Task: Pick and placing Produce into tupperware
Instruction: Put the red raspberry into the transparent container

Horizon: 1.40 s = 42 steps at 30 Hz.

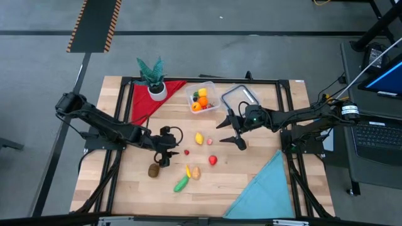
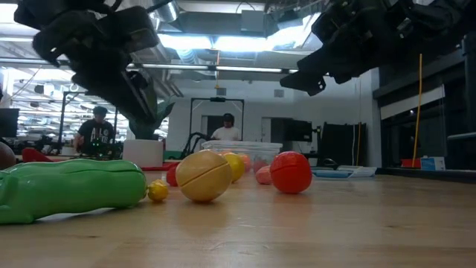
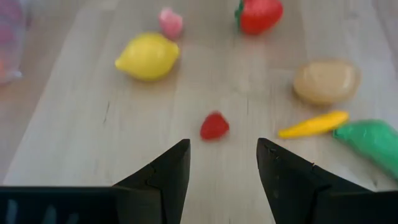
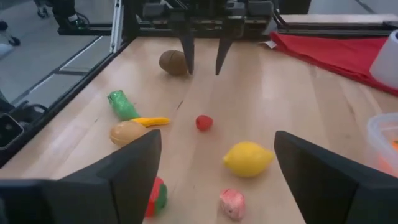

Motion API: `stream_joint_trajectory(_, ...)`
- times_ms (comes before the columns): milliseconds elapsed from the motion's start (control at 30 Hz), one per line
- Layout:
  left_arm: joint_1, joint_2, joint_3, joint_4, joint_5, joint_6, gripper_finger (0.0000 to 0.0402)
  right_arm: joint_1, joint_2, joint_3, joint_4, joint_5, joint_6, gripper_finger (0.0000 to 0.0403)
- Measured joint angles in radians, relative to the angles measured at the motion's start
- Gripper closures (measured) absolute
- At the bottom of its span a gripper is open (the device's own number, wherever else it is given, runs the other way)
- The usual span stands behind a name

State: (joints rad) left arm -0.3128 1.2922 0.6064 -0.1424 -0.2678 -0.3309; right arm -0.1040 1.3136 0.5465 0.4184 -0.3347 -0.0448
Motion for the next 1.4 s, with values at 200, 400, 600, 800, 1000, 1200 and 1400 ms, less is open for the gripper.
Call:
stream_joint_trajectory(200, -0.022, 0.0, 0.0, -0.003, 0.0, -0.001, 0.023, 0.0, 0.0, 0.0, 0.001, 0.0, 0.015, 0.0089)
stream_joint_trajectory(400, -0.01, 0.0, 0.0, -0.003, 0.0, -0.012, 0.0236, 0.0, 0.0, 0.0, 0.006, 0.0, 0.03, 0.0089)
stream_joint_trajectory(600, 0.01, 0.041, -0.001, 0.01, 0.0, 0.026, 0.0236, 0.0, 0.0, 0.0, 0.01, 0.0, 0.041, 0.0089)
stream_joint_trajectory(800, 0.054, 0.111, 0.0, 0.043, 0.043, 0.05, 0.0236, 0.0, 0.0, 0.0, 0.011, 0.0, 0.043, 0.0089)
stream_joint_trajectory(1000, 0.088, 0.184, 0.0, 0.108, 0.093, 0.092, 0.0237, 0.0, 0.0, 0.0, 0.01, 0.0, 0.044, 0.0089)
stream_joint_trajectory(1200, 0.106, 0.268, 0.0, 0.194, 0.107, 0.147, 0.0237, 0.0, 0.0, 0.0, 0.008, 0.0, 0.044, 0.0089)
stream_joint_trajectory(1400, 0.119, 0.333, 0.0, 0.254, 0.138, 0.177, 0.0237, 0.0, 0.0, 0.0, 0.006, 0.0, 0.043, 0.0089)
